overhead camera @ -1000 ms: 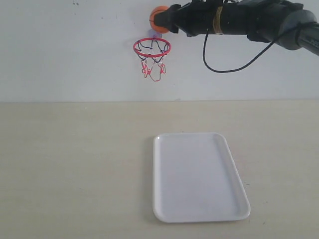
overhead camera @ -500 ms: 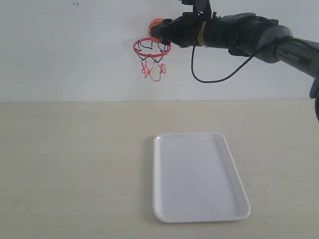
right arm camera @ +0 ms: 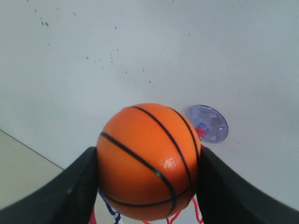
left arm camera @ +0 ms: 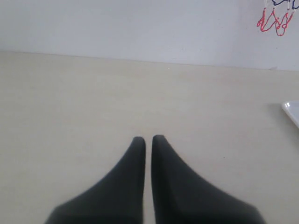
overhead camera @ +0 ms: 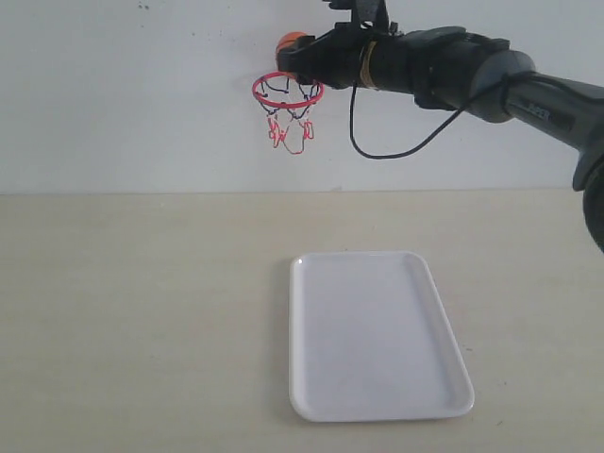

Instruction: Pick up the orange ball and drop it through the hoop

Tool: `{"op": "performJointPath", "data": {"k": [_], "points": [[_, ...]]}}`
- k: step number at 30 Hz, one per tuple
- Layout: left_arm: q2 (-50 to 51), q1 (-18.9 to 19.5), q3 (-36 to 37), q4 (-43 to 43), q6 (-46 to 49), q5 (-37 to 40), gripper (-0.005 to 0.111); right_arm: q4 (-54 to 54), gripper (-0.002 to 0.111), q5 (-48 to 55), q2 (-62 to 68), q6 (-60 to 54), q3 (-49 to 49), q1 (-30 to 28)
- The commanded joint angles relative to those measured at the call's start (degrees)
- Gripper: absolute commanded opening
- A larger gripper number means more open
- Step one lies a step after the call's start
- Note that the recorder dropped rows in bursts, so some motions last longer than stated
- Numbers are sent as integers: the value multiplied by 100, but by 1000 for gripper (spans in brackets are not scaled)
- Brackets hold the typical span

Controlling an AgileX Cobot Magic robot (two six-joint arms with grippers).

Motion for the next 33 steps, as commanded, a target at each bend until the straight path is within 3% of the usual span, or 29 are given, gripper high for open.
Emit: {"op": "performJointPath", "data": {"k": [1, 4, 8, 11, 13, 15, 17, 19, 20, 27, 33], "points": [[-22, 15, 23, -31, -39, -68, 4, 22, 10, 115, -18, -73, -27, 45], [-22, 15, 23, -31, -39, -68, 4, 22, 31, 91, -18, -73, -27, 45], [-22, 15, 23, -31, -39, -68, 4, 22, 76, 331, -18, 10, -27, 45], [-22, 15, 23, -31, -39, -68, 4, 22, 88, 486, -18, 295, -27, 45], [-22, 15, 23, -31, -39, -68, 4, 22, 86, 491, -18, 459, -27, 45], [-22, 15, 23, -31, -39, -68, 4, 22, 74, 460, -18, 621, -27, 45], [-22, 15, 23, -31, -39, -68, 4, 22, 47, 435, -18, 729, -27, 45], [-22, 15, 23, -31, -39, -68, 4, 22, 8, 329, -18, 729, -27, 34], [-22, 15, 23, -31, -39, -68, 4, 22, 1, 341, -18, 750, -27, 24], [-22, 15, 23, -31, -39, -68, 4, 22, 3, 119, -29, 737, -27, -128], [-22, 15, 23, -31, -39, -68, 4, 22, 2, -1567, -87, 1198, -27, -750]]}}
